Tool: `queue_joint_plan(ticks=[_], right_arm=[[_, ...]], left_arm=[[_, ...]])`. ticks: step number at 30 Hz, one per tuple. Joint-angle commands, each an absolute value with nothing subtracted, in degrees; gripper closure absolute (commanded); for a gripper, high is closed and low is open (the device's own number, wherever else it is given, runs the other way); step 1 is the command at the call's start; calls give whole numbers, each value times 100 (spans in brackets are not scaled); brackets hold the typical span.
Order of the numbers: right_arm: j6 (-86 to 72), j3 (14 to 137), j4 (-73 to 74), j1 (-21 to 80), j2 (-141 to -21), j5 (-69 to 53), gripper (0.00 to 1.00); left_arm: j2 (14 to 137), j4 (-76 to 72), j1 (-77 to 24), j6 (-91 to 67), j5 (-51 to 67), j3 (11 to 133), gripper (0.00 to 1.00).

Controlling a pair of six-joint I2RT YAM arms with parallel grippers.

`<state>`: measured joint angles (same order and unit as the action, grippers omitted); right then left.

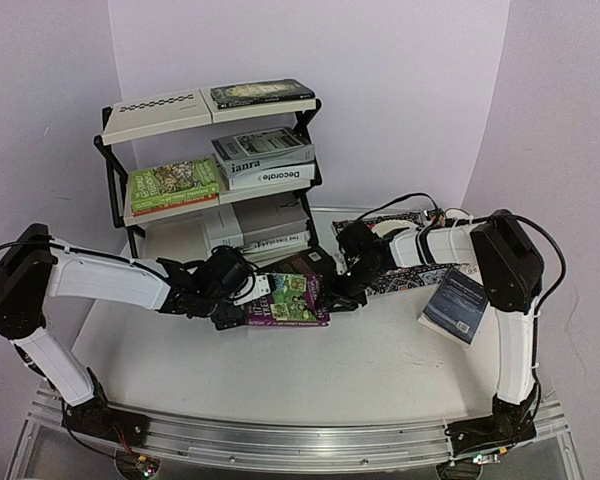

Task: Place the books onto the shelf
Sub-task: Adjust the book pile.

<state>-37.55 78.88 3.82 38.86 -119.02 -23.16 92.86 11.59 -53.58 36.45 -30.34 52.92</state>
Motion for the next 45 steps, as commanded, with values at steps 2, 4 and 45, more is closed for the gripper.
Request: queue_joint_plan(ticks=[2,4,45], right_arm=[[-3856,7662,408,4011,-11635,-2745,59],[-3919,7587,343,4006,-11606,-2799,57],[-5377,7514,-1653,3428,-12293,-4113,86]], left_arm=[[8908,1509,-5596,3139,-3484,5887,0],[8945,1657,-5721,3073,-3665,5964,0],[9833,569,-5676,2127,-2808,5884,23]])
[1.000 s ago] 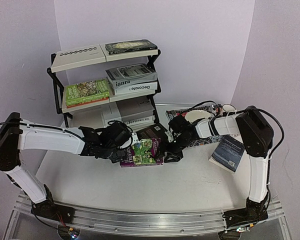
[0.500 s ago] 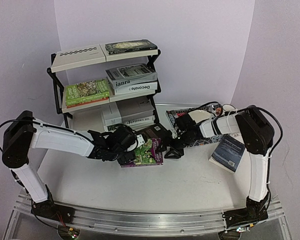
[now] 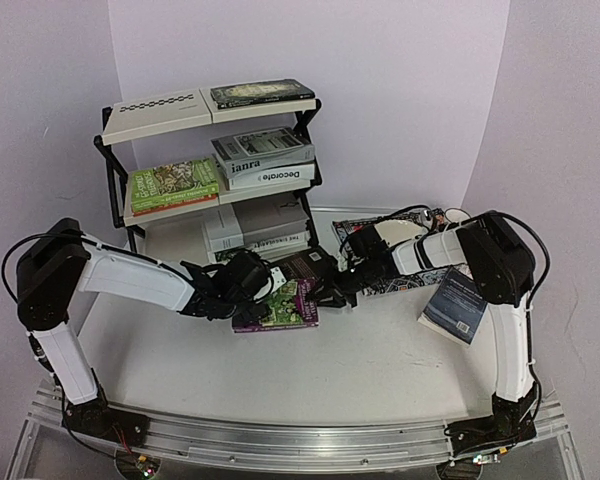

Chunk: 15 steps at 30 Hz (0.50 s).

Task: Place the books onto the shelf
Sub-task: Adjust the book pile.

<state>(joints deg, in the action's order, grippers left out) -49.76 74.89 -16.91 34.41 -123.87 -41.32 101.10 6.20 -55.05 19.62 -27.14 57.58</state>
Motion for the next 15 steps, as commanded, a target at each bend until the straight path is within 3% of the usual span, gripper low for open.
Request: queue_joint_plan(ticks=[1,6,15], right_arm=[[-5487,7525,-1664,3430,-12255,-4107,89],[-6037,7642,-1712,3428,-12137,-4082,100],[-6863,7951,-1777,3430,-12156,-4241,100]], left_arm=[[9766,670,-5833,2193,-2996,5963,19],[9462,929,-6288,2307,-3440,6105,2],[9294,920,-6521,2427,-3546,5762,0]])
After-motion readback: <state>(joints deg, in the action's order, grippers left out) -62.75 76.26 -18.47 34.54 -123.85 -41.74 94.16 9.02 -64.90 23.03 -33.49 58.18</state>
